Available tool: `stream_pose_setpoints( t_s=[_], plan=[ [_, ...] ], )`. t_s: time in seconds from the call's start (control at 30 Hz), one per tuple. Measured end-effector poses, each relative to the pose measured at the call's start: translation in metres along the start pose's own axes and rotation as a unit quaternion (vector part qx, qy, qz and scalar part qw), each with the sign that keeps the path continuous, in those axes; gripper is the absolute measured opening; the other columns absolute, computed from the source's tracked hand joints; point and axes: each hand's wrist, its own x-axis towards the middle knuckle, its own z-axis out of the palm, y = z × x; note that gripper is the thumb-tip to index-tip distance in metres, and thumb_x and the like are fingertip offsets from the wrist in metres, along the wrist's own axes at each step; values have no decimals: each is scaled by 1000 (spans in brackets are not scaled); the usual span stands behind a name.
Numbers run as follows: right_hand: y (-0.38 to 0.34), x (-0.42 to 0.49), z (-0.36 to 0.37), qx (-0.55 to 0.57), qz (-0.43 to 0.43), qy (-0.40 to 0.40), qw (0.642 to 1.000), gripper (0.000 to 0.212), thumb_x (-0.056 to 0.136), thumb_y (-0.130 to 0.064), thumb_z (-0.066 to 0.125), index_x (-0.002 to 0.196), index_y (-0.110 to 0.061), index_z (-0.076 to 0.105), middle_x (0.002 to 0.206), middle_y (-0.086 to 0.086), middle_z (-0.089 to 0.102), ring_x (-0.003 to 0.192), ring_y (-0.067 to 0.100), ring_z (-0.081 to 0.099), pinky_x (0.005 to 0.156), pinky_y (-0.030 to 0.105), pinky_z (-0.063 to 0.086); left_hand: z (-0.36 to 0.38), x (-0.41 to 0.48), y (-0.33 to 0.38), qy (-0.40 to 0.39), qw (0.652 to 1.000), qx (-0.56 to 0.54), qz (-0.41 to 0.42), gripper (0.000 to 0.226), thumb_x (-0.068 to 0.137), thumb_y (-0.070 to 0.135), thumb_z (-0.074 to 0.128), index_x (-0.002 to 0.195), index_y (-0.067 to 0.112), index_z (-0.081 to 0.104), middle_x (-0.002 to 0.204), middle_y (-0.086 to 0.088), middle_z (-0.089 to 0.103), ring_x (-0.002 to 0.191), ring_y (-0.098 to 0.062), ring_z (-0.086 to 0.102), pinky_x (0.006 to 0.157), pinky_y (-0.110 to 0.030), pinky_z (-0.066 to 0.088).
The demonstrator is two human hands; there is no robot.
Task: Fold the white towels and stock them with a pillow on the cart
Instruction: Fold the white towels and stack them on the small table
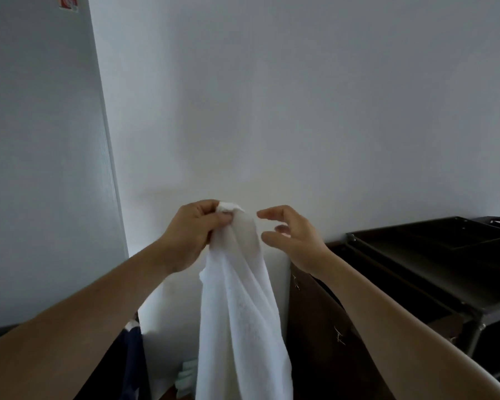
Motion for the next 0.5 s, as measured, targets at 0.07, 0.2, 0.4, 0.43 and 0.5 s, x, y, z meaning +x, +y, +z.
stream_pose_setpoints(
  t_s=[0.07, 0.2, 0.4, 0.43, 0.5],
  plan=[
    [7, 0, -2, -1, 20, -83, 996, 58, 85, -35, 76, 137, -37, 48, 140, -22, 51, 133, -3, 43, 116, 37, 35, -5, 7, 13, -27, 998, -53, 4, 19, 97, 3, 52, 96, 5, 71, 90, -11, 69, 85, -21, 64, 73, -28, 54],
    [-3, 9, -7, 61, 20, -155, 986, 64, 77, -47, 74, 137, -33, 55, 144, -23, 50, 137, 0, 41, 116, 38, 26, -9, 22, 43, -129, 988, -90, 8, 17, 96, 9, 44, 96, 3, 60, 97, -17, 60, 95, -32, 58, 90, -45, 47],
    [-14, 19, -4, 224, 7, -86, 971, 40, 72, -19, 71, 108, -9, 57, 112, -5, 71, 106, 10, 65, 91, 31, 50, -2, 32, 67, -158, 985, -66, 14, 13, 92, 13, 44, 84, 9, 54, 82, -8, 56, 81, -23, 55, 79, -36, 44],
    [-15, 20, -4, 231, 11, -78, 970, 44, 73, -18, 70, 114, -10, 58, 111, 0, 71, 105, 15, 66, 93, 35, 53, -1, 33, 68, -165, 984, -61, 17, 10, 89, 14, 46, 82, 10, 53, 81, -6, 54, 79, -21, 54, 76, -34, 45],
    [-18, 20, -5, 209, 20, -102, 972, 46, 75, -22, 74, 118, -14, 62, 112, 7, 72, 105, 23, 69, 92, 39, 57, 2, 35, 68, -159, 986, -49, 28, 6, 84, 15, 51, 81, 11, 54, 79, -5, 53, 77, -19, 52, 71, -31, 45]
  ],
)
